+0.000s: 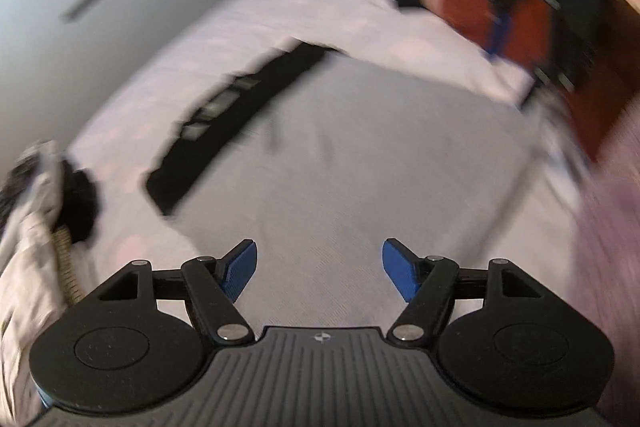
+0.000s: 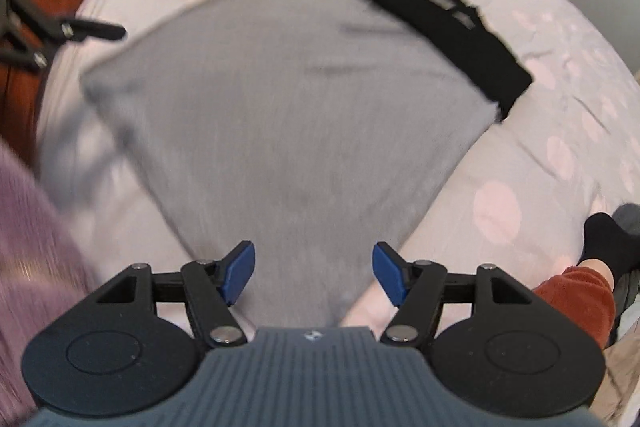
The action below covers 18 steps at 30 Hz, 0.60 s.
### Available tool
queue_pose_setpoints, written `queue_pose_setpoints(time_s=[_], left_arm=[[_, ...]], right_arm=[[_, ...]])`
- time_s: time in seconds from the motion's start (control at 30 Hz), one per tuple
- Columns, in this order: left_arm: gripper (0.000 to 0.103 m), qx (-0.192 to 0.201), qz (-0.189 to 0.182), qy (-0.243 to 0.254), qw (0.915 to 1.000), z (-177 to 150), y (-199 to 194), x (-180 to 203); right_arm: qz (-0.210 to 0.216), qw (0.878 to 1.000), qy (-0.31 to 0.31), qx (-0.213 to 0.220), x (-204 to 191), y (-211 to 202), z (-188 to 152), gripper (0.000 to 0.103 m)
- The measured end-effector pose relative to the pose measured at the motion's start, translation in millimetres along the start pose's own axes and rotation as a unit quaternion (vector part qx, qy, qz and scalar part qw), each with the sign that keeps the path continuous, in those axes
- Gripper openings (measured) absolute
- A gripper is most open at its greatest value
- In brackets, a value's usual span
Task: Fold clothes
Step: 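Grasp the grey hem corner with the left gripper while the right gripper grasps the other hem corner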
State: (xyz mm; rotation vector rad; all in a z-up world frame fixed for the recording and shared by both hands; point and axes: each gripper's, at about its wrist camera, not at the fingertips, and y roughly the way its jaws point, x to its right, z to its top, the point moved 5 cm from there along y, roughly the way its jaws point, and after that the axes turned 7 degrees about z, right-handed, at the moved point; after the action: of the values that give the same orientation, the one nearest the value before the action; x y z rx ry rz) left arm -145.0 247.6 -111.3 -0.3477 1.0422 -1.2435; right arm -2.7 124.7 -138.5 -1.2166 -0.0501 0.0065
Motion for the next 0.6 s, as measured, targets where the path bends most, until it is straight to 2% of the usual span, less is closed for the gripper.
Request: queue_pose_setpoints(time_s=[0.07,0.13,0.27,0.43,0.6], left_arm=[[0.082,-0.021,-0.036,0.050,0.9978,-10,3,8],[0.082,-0.041,-0.069,0.100,0.9917,-21,6,16],[0.082,-0.077,-0.104,0.167,0.9774,-46,17,31],[0.082,-0.147,-0.116,0.183,0.9652,-71,44,37],[0.082,-0.171,-0.112,0.191,0.9600,-89,64,39]], right_arm=[[0.012,0.999,-0.021,-0.023,-3,8,-6,0.068],[0.029,0.998,-0.040,-0.045,-6,17,-10,0.068],[0.061,0.992,-0.075,-0.081,-12,34,-19,0.068],[0.073,0.987,-0.096,-0.105,-16,52,-26,0.069],[0.074,0.984,-0.109,-0.116,-18,68,-32,0.069]])
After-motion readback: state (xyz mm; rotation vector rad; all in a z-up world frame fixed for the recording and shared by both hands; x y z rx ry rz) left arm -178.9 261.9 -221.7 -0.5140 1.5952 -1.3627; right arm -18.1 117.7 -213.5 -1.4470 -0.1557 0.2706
